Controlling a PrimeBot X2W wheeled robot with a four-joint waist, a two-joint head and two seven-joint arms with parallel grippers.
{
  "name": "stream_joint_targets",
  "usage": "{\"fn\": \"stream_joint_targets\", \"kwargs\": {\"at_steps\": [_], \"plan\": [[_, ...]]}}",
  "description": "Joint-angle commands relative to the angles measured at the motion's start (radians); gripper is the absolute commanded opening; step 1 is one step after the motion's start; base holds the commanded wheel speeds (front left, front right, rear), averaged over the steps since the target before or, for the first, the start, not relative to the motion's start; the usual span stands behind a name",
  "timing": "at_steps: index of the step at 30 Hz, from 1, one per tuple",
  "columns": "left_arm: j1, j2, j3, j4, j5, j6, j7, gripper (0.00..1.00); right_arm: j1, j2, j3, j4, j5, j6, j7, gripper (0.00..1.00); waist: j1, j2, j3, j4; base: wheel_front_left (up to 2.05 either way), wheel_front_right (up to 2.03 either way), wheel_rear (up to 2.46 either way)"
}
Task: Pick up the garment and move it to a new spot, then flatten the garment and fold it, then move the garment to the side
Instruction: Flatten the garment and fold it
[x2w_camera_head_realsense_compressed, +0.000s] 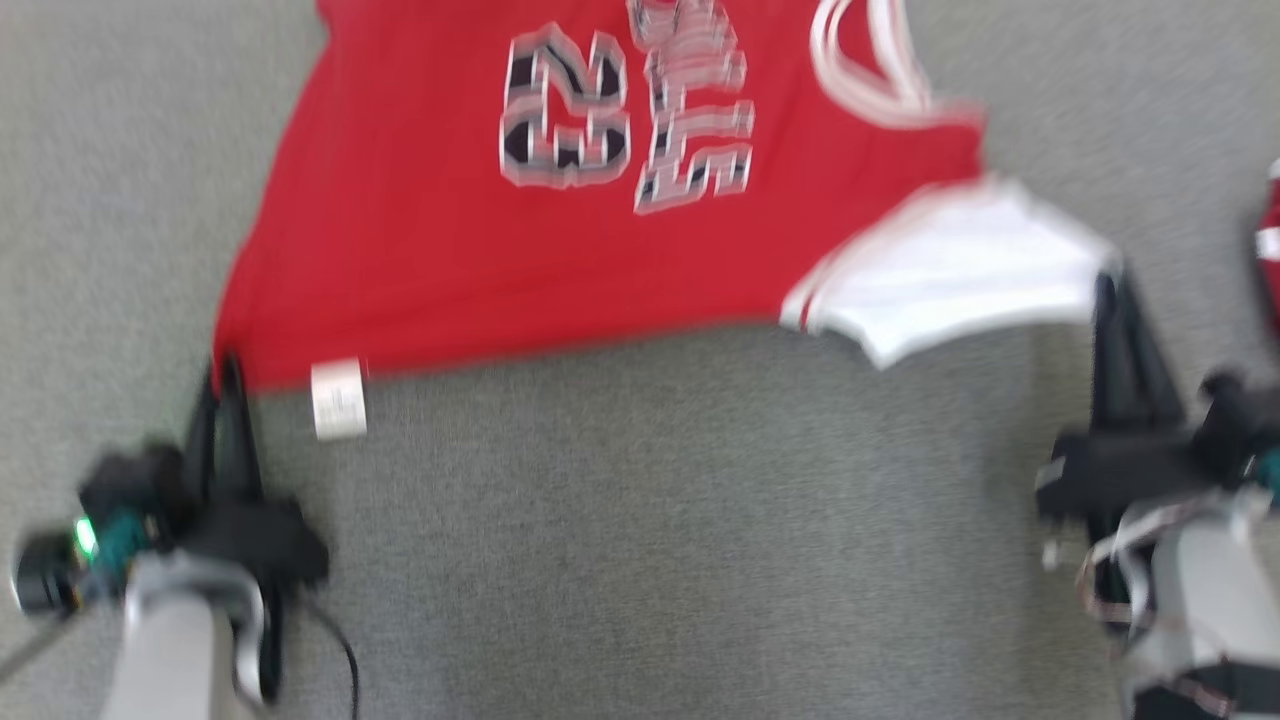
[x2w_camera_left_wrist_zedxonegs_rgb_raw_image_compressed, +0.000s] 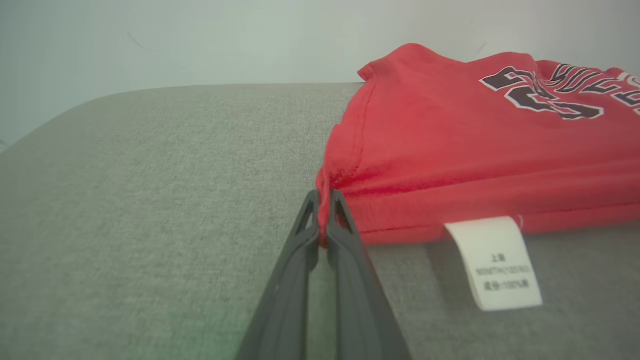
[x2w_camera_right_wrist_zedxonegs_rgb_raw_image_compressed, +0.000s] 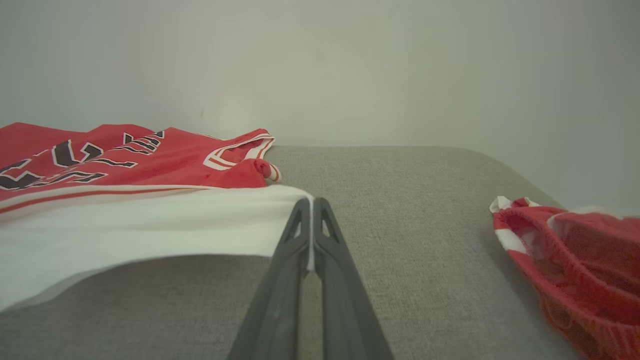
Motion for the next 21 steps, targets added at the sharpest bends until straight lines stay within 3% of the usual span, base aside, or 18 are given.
{"fn": "stream_joint_targets", "kwargs": {"at_steps": [1, 12, 21], "plan": [[0.087, -0.019, 0.037, -0.006, -0.002, 0.011, -0.002, 0.00, 0.079, 0.017, -0.020, 0.012, -0.009, -0.005, -0.005, 0.00, 0.0003, 0.0001, -0.146, -0.050, 0.00, 0.00, 0.00], [0.374, -0.096, 0.124, -0.012, 0.024, -0.002, -0.002, 0.00, 0.340, 0.074, -0.030, 0.094, -0.051, -0.005, -0.005, 0.00, 0.0003, 0.0001, -0.331, -0.068, 0.00, 0.00, 0.00], [0.569, -0.123, 0.125, -0.014, 0.030, -0.008, -0.002, 0.00, 0.486, 0.088, 0.001, 0.152, -0.077, -0.005, -0.005, 0.00, 0.0003, 0.0001, -0.437, -0.066, 0.00, 0.00, 0.00]]}}
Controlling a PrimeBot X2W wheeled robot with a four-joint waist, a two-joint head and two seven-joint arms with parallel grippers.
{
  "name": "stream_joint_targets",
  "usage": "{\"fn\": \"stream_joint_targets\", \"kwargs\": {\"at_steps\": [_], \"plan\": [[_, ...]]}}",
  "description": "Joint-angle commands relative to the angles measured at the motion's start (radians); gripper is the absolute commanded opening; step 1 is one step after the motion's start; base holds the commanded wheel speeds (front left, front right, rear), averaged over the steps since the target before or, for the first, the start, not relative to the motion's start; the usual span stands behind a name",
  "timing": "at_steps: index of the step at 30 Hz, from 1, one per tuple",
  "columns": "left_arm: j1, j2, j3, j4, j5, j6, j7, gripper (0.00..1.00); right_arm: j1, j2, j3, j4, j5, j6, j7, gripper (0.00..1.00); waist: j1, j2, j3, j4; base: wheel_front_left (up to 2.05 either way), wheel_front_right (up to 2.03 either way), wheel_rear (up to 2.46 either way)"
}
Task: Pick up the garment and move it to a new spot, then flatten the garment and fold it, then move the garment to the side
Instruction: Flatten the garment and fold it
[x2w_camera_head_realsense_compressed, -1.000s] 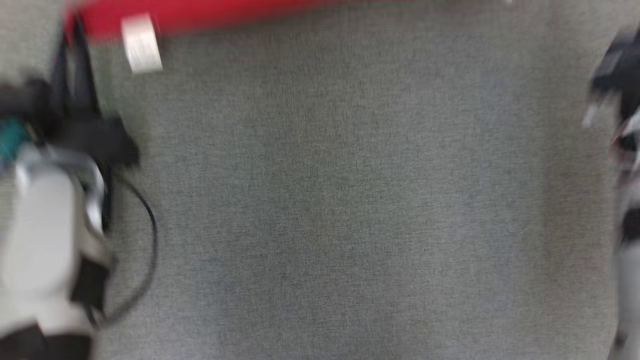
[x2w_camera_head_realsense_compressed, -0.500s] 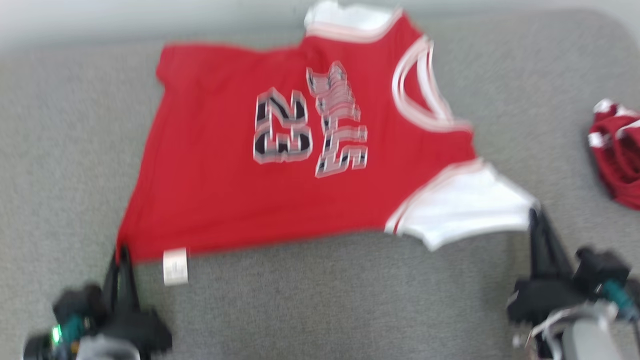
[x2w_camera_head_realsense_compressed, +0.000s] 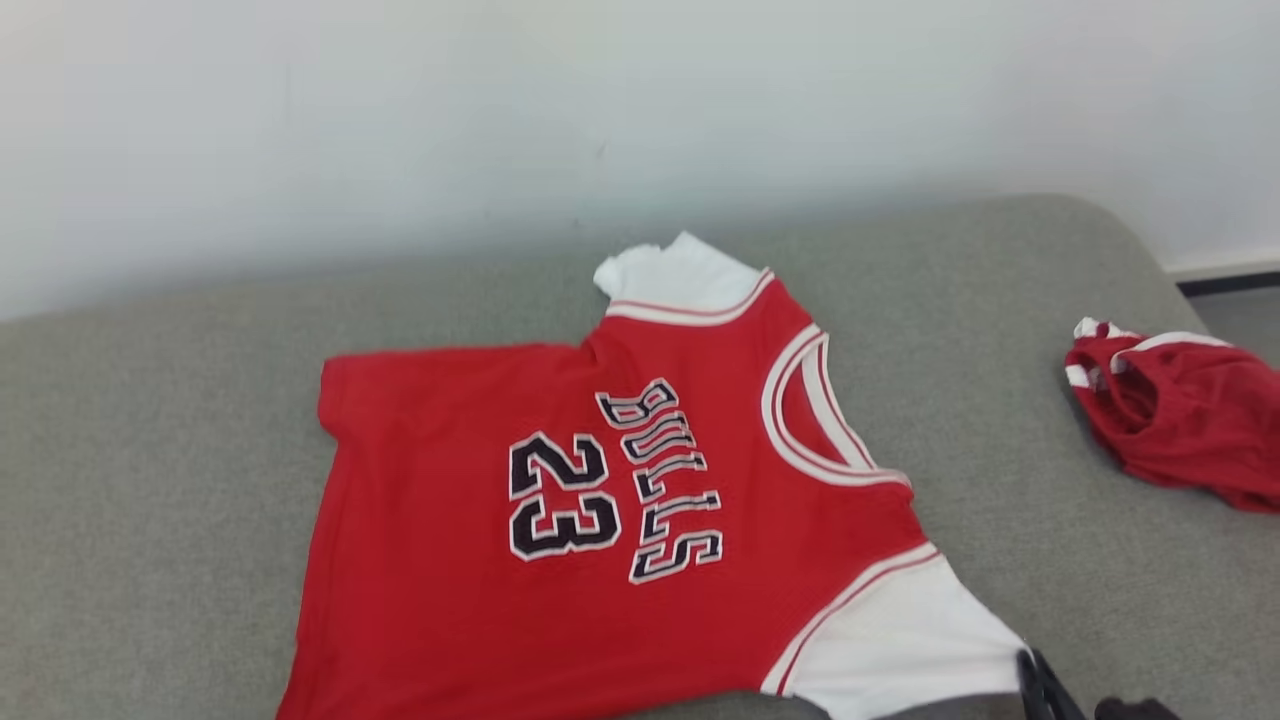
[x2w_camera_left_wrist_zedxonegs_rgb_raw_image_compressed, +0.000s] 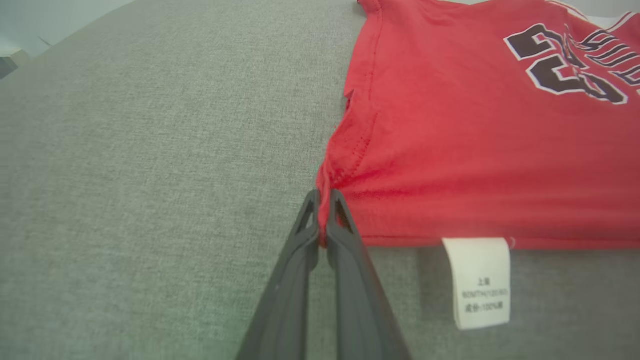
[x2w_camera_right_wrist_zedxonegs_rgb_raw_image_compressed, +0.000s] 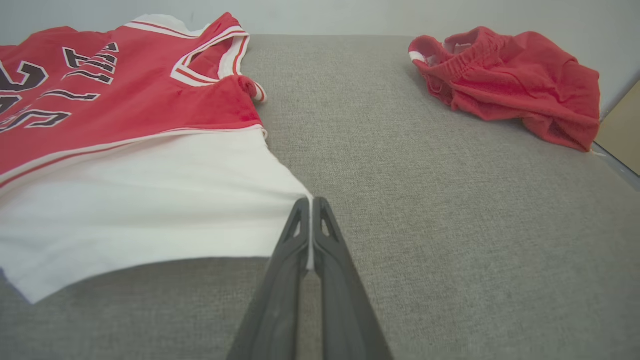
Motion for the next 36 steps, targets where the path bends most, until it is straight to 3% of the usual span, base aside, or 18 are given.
{"fn": "stream_joint_targets", "kwargs": {"at_steps": [1, 17, 27, 36], "plan": [[0.030, 0.004, 0.004, -0.003, 0.004, 0.006, -0.002, 0.00, 0.027, -0.002, -0.003, 0.005, -0.005, -0.005, -0.005, 0.00, 0.0004, 0.0003, -0.063, -0.010, 0.00, 0.00, 0.00], [0.087, 0.004, 0.019, 0.008, -0.028, -0.006, -0.003, 0.00, 0.140, 0.004, 0.009, 0.001, -0.007, -0.005, -0.004, 0.00, 0.0004, 0.0003, -0.113, -0.002, 0.00, 0.00, 0.00], [-0.010, 0.002, -0.007, -0.114, 0.009, -0.033, -0.003, 0.00, 0.022, -0.002, 0.047, -0.167, 0.033, -0.004, -0.004, 0.00, 0.0004, 0.0003, -0.052, 0.027, 0.00, 0.00, 0.00], [-0.136, 0.002, -0.011, -0.067, 0.045, -0.052, -0.003, 0.00, -0.162, -0.054, 0.095, -0.093, 0.021, -0.004, -0.004, 0.00, 0.0004, 0.0003, 0.028, 0.048, 0.00, 0.00, 0.00]]}}
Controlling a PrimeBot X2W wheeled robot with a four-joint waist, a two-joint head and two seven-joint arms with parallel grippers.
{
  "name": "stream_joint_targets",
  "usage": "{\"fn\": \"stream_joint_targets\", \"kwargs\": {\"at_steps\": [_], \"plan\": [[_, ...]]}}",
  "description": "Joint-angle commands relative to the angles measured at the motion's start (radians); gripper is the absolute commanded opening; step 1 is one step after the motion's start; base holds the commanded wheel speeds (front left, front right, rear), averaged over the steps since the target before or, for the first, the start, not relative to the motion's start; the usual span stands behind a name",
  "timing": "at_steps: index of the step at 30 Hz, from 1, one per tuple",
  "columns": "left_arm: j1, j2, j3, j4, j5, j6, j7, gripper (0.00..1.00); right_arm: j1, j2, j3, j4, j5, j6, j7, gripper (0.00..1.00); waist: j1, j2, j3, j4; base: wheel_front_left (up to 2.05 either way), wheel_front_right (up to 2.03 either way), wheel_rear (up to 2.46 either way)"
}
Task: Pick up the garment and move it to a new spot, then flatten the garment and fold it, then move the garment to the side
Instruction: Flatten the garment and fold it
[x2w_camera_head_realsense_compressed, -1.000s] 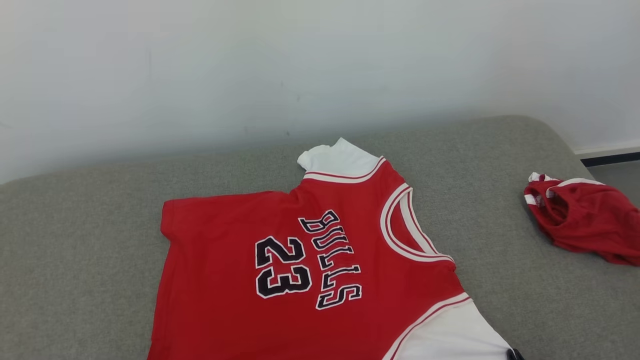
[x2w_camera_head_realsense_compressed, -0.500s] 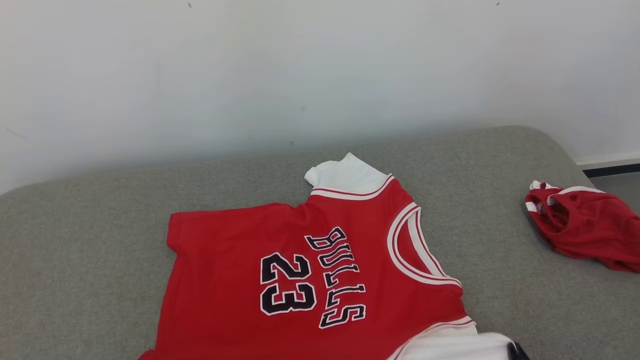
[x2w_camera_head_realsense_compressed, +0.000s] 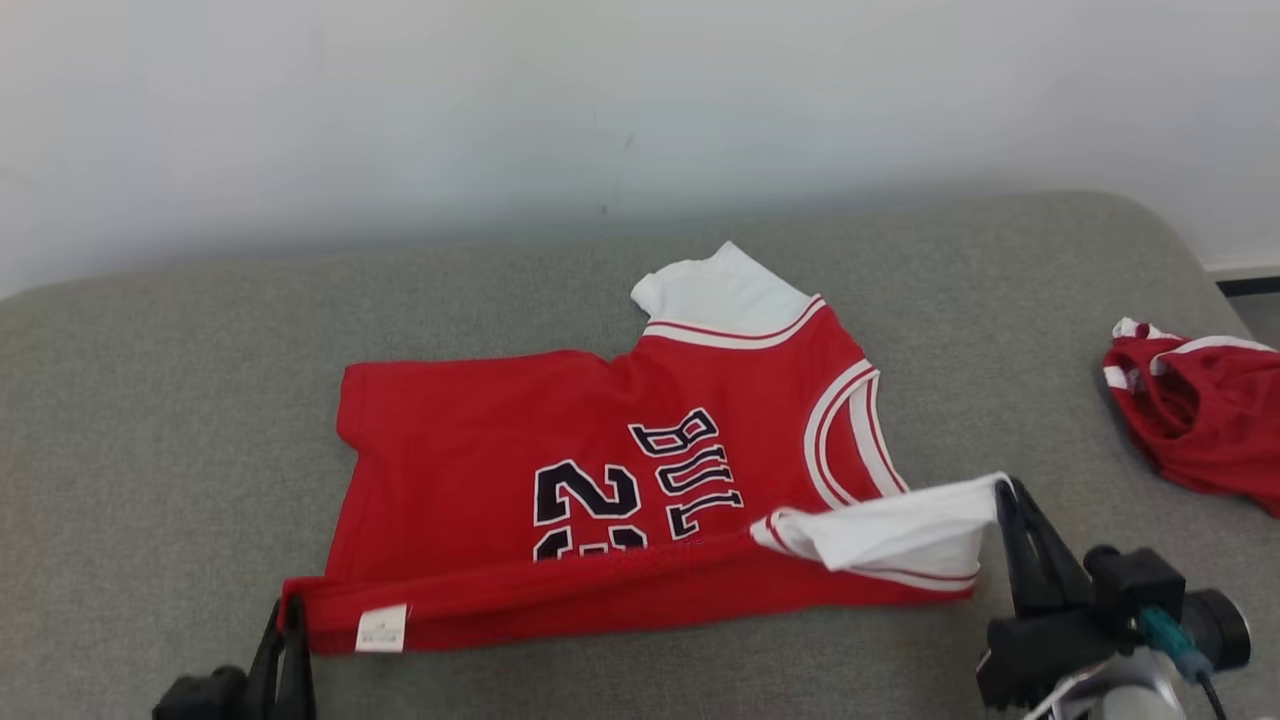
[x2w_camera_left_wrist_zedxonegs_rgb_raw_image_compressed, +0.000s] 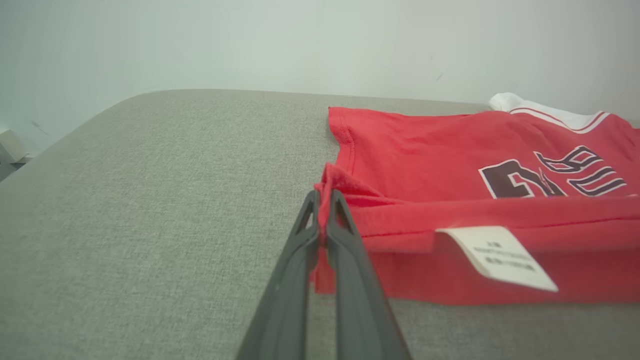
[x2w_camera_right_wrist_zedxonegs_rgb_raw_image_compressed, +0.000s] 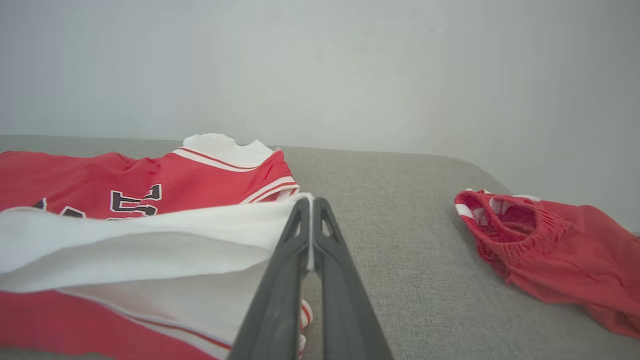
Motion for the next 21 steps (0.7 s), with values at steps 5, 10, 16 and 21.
{"fn": "stream_joint_targets", "kwargs": {"at_steps": [5, 10, 16, 21], "plan": [[-0.073, 0.004, -0.007, 0.037, 0.016, -0.005, -0.002, 0.00, -0.094, -0.009, 0.001, 0.070, -0.021, -0.003, -0.004, 0.00, -0.0002, -0.0001, 0.076, 0.026, 0.00, 0.00, 0.00], [-0.118, 0.004, -0.003, 0.064, 0.019, -0.002, -0.003, 0.00, -0.151, -0.006, -0.006, 0.113, -0.034, -0.003, -0.004, 0.00, -0.0002, -0.0001, 0.115, 0.035, 0.00, 0.00, 0.00], [-0.158, 0.004, 0.006, 0.068, 0.021, -0.001, -0.003, 0.00, -0.200, -0.015, -0.014, 0.132, -0.044, -0.003, -0.004, 0.00, -0.0002, -0.0001, 0.157, 0.039, 0.00, 0.00, 0.00], [-0.187, 0.004, -0.005, 0.075, 0.026, -0.005, -0.003, 0.00, -0.222, -0.011, -0.020, 0.148, -0.054, -0.003, -0.004, 0.00, -0.0002, -0.0001, 0.179, 0.043, 0.00, 0.00, 0.00]]}}
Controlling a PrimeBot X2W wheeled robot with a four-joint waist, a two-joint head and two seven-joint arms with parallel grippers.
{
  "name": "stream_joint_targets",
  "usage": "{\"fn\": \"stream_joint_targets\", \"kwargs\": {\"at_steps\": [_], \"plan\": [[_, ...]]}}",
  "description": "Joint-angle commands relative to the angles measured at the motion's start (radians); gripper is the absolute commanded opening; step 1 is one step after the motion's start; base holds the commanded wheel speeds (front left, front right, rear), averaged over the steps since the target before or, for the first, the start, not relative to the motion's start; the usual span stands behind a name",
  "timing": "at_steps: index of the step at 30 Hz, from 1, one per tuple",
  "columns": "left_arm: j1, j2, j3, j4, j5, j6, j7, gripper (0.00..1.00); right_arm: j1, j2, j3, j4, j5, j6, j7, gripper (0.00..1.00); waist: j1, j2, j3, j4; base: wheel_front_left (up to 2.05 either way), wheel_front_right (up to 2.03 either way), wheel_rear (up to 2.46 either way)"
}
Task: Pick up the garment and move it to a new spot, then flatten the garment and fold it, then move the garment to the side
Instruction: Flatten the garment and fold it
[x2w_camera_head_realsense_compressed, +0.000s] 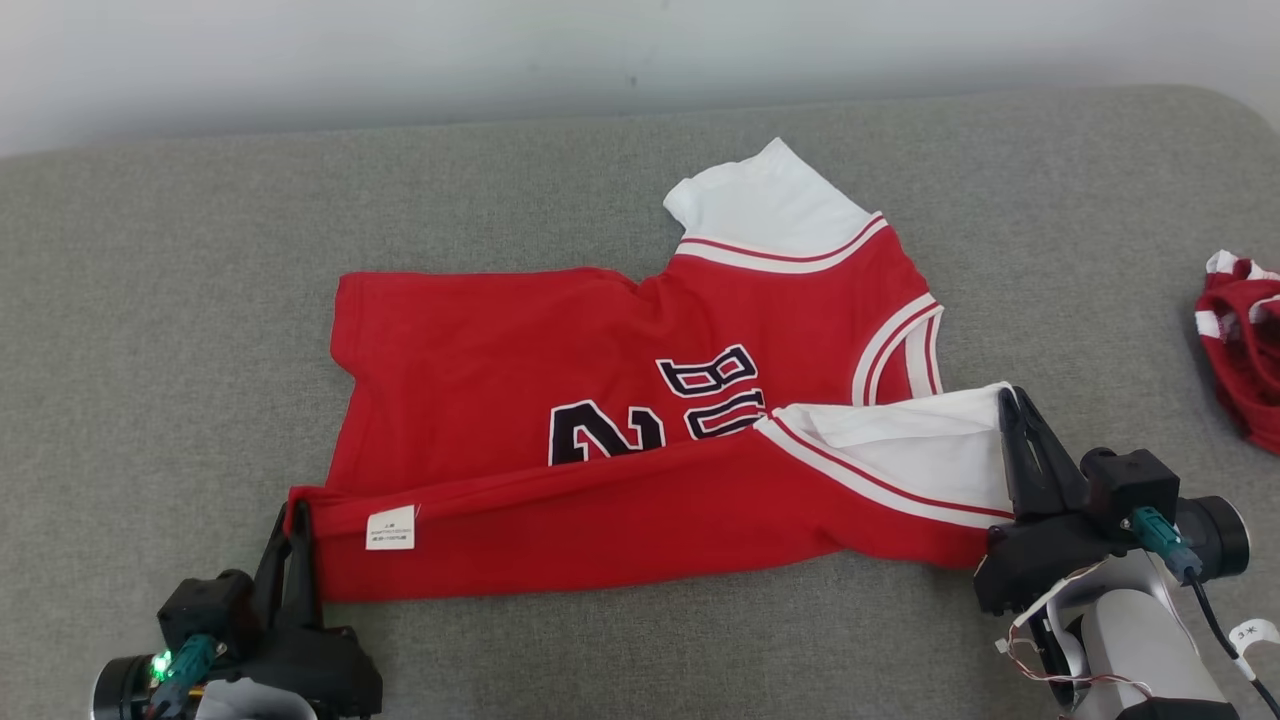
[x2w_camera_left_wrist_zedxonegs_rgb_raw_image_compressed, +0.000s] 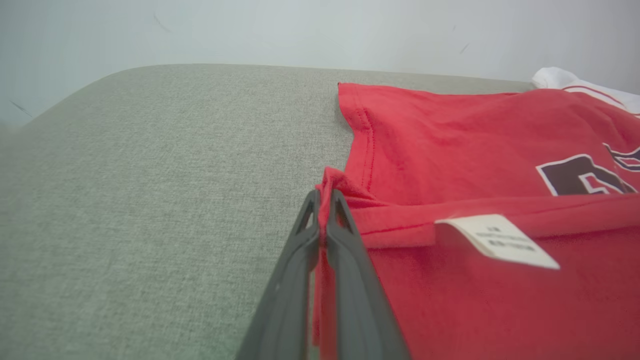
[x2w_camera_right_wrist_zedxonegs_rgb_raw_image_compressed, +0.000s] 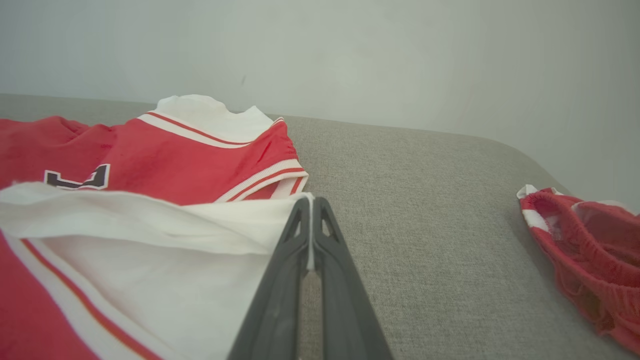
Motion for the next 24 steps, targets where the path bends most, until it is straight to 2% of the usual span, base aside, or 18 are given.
{"fn": "stream_joint_targets", "kwargs": {"at_steps": [1, 2, 4, 10, 11, 12, 21, 22, 24], "plan": [[-0.015, 0.003, -0.005, -0.002, 0.006, 0.000, -0.003, 0.00, -0.011, 0.002, -0.005, 0.002, -0.005, -0.003, -0.005, 0.00, -0.0002, -0.0002, 0.012, 0.004, 0.00, 0.00, 0.00], [-0.017, 0.003, -0.009, -0.003, 0.003, -0.001, -0.003, 0.00, -0.014, 0.003, -0.005, 0.004, -0.007, -0.003, -0.005, 0.03, -0.0002, -0.0002, 0.015, 0.005, 0.00, 0.00, 0.00], [-0.017, 0.003, -0.018, -0.009, 0.000, -0.005, -0.003, 0.00, -0.015, 0.008, -0.009, 0.011, -0.010, -0.003, -0.005, 0.00, -0.0002, -0.0002, 0.020, 0.005, 0.00, 0.00, 0.00], [-0.032, 0.003, -0.025, -0.016, 0.006, -0.010, -0.003, 0.00, -0.016, 0.024, -0.038, 0.019, -0.023, -0.003, -0.005, 0.00, -0.0002, -0.0002, 0.029, 0.003, 0.00, 0.00, 0.00], [-0.033, 0.004, -0.022, -0.022, 0.007, -0.010, -0.003, 0.37, -0.017, 0.027, -0.048, 0.016, -0.022, -0.003, -0.005, 0.22, -0.0002, -0.0002, 0.030, 0.002, 0.00, 0.00, 0.00], [-0.031, 0.004, -0.018, -0.024, 0.002, -0.008, -0.003, 1.00, -0.016, 0.030, -0.056, 0.018, -0.024, -0.003, -0.005, 1.00, -0.0002, -0.0002, 0.030, 0.000, 0.00, 0.00, 0.00], [0.032, 0.002, -0.008, -0.142, -0.032, 0.009, -0.003, 1.00, 0.058, 0.068, -0.133, -0.051, -0.032, -0.003, -0.005, 1.00, -0.0002, -0.0002, 0.016, -0.002, 0.00, 0.00, 0.00], [0.080, 0.003, -0.005, -0.160, -0.051, 0.024, -0.003, 1.00, 0.126, 0.083, -0.127, -0.085, -0.010, -0.003, -0.005, 1.00, -0.0002, -0.0002, 0.008, -0.002, 0.00, 0.00, 0.00], [0.101, 0.002, -0.013, -0.158, -0.049, 0.026, -0.003, 1.00, 0.158, 0.090, -0.121, -0.096, 0.002, -0.003, -0.005, 1.00, -0.0002, -0.0002, 0.007, -0.005, 0.00, 0.00, 0.00]]}}
